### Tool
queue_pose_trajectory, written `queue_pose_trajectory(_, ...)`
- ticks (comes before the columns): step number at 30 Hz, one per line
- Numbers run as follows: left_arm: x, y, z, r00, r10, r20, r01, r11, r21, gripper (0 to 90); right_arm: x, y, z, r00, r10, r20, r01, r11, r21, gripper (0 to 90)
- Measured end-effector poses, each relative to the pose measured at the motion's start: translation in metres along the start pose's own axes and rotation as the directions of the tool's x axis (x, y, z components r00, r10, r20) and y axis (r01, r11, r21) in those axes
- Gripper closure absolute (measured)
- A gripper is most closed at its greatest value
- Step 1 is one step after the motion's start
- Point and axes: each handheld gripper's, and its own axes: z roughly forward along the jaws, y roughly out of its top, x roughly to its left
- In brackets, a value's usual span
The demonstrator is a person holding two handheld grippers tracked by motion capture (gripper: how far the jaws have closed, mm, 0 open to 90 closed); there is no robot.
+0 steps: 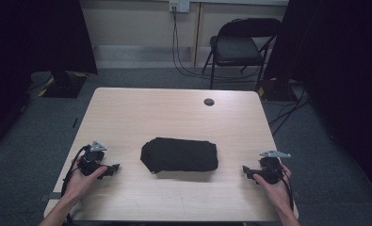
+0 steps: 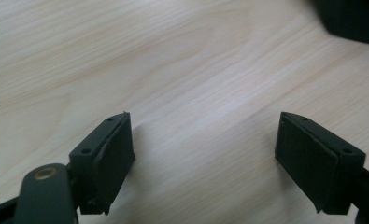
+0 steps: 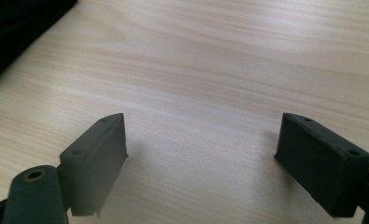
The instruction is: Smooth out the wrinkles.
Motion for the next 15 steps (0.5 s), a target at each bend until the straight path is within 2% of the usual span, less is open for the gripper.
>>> queue_pose_trajectory(1,-0.002,-0.002,0.002,0.9999,-0.002,0.01,0.002,0.9997,-0.025,17.1,0.002,0.0,0.001,1.0,-0.008,0.006,0.008,1.0,-0.003,14.3)
queue_pose_trajectory(2,-0.003,-0.004,0.004,0.9998,0.014,0.015,-0.013,0.9991,-0.041,12.5,0.004,-0.001,0.002,0.9995,-0.024,0.021,0.024,0.9997,-0.007,13.6)
queue_pose_trajectory(3,-0.002,-0.006,0.007,0.9997,0.018,0.017,-0.017,0.9972,-0.073,8.9,0.005,-0.002,0.003,0.9995,-0.021,0.025,0.021,0.9996,-0.019,12.8)
queue_pose_trajectory(5,-0.002,-0.009,0.011,0.9998,0.012,0.014,-0.01,0.9946,-0.103,1.9,0.007,-0.004,0.004,0.9995,-0.015,0.029,0.016,0.9988,-0.045,12.1)
queue_pose_trajectory(6,-0.003,-0.009,0.012,0.9999,0.006,0.012,-0.005,0.9944,-0.105,0.0,0.006,-0.005,0.005,0.9995,-0.02,0.025,0.022,0.9979,-0.061,12.1)
queue_pose_trajectory(15,-0.004,-0.007,0.013,1.0,-0.003,0.006,0.004,0.994,-0.11,0.0,0.008,-0.006,0.005,0.9993,-0.009,0.038,0.012,0.9981,-0.061,12.2)
